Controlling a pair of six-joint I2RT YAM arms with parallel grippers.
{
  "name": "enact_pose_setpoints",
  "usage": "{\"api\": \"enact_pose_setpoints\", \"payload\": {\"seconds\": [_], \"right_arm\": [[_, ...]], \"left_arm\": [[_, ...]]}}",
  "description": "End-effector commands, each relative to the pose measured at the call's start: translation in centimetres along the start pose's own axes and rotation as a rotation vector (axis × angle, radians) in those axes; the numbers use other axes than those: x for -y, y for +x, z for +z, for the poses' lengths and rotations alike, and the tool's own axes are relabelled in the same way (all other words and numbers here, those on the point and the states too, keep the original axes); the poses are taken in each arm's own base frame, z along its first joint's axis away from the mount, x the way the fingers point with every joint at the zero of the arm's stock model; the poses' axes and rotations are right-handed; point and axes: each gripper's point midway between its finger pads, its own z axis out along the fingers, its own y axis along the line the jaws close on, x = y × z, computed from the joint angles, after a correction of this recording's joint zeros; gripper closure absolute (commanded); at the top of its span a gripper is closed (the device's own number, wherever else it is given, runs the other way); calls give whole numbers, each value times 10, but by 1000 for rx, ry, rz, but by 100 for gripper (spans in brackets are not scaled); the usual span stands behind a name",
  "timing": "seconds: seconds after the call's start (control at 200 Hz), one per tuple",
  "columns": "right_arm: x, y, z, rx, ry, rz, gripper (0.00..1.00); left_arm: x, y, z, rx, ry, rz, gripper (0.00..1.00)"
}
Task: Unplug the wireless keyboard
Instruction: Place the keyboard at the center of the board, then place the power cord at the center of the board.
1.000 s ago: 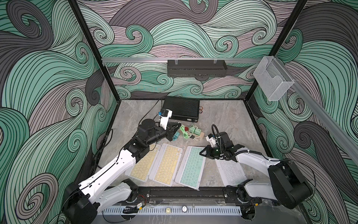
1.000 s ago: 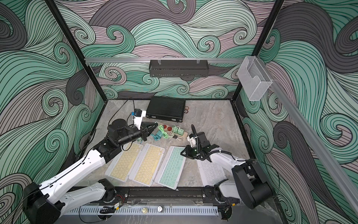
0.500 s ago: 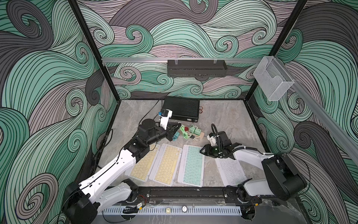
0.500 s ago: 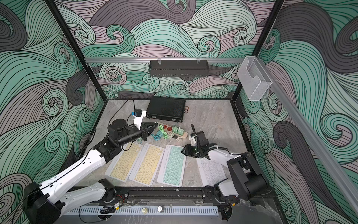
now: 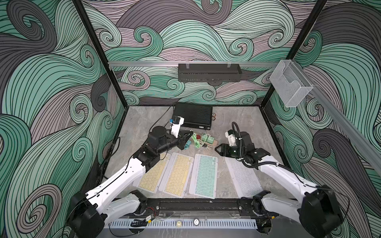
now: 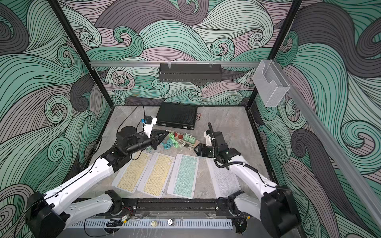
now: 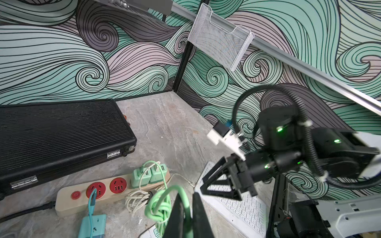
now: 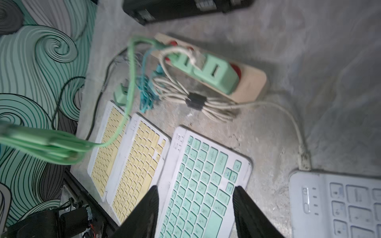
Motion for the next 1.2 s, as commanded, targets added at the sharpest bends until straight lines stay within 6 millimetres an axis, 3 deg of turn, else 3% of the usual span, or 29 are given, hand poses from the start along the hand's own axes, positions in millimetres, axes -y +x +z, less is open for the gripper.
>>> {"api": "enact_pose_setpoints", "payload": {"seconds": [0.0,0.075,0.155,0.26,0.35,0.45,0.525,0.645,0.75,0.891,1.196], "right_arm": [[-19,-40,-35,163,4,-128,35],[-41,-68,-56,297,-48,-231,29],[-64,-94,-74,436,-103,-366,30],[-90,-124,-93,573,-125,-542,32],[-100,-144,-96,599,-77,-690,40],[-98,-155,-84,580,-13,-801,45],[-92,-157,-70,542,18,-851,45],[-91,-157,-49,452,11,-903,49],[-88,-146,-30,311,-14,-920,51],[-76,-134,-6,144,-4,-914,59],[-58,-102,42,-156,54,-956,62]], "left_arm": [[-1,5,3,17,16,78,100],[-8,12,4,26,-8,99,99],[-13,18,6,27,-22,121,97],[-17,26,11,12,-27,140,83],[-19,34,16,-12,-22,159,79],[-22,38,19,-23,-23,170,63],[-23,38,19,-19,-32,170,49],[-30,37,17,2,-70,162,42],[-42,34,14,11,-143,146,41],[-76,32,8,17,-340,36,41],[-100,42,20,-59,-402,-64,49]]}}
